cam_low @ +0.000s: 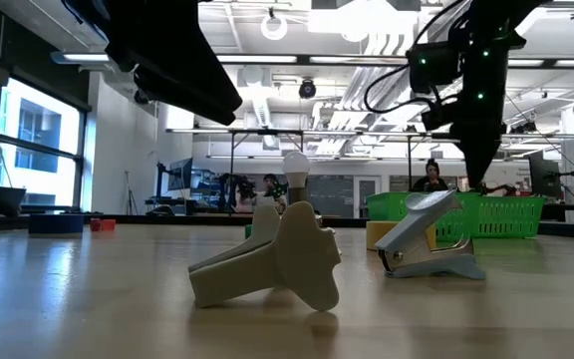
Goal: Pick and place Stapler, Stapler remover, tape
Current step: Put the blue tape into the black basket
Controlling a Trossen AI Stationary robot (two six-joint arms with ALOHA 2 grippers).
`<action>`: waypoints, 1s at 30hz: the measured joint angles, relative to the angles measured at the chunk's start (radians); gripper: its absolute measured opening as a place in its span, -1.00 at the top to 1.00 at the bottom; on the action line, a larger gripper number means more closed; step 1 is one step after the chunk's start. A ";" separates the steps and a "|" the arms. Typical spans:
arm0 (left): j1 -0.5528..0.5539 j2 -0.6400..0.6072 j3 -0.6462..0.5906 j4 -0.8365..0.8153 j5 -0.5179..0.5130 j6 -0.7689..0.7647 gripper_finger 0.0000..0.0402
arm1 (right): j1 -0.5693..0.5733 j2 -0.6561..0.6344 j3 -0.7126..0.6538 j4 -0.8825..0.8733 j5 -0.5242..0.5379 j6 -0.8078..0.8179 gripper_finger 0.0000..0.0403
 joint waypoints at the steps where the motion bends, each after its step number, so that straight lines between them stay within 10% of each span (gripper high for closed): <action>1: 0.000 0.000 0.000 0.000 -0.001 0.000 -0.12 | 0.002 0.000 0.000 0.000 0.042 0.044 -0.14; 5: 0.002 0.000 0.000 0.000 -0.007 0.000 -0.12 | 0.043 -0.002 0.000 -0.025 -0.033 0.050 -0.14; 11: 0.026 0.000 0.000 0.000 -0.010 0.000 -0.12 | 0.109 -0.055 0.000 -0.022 0.192 0.119 -0.13; 24: 0.173 0.000 0.000 -0.061 -0.055 0.001 -0.12 | 0.511 -0.433 0.000 0.148 0.096 0.215 -0.13; 30: 0.307 0.000 0.000 -0.087 0.139 0.122 -0.12 | 0.676 -0.508 0.000 0.179 0.097 0.234 -0.13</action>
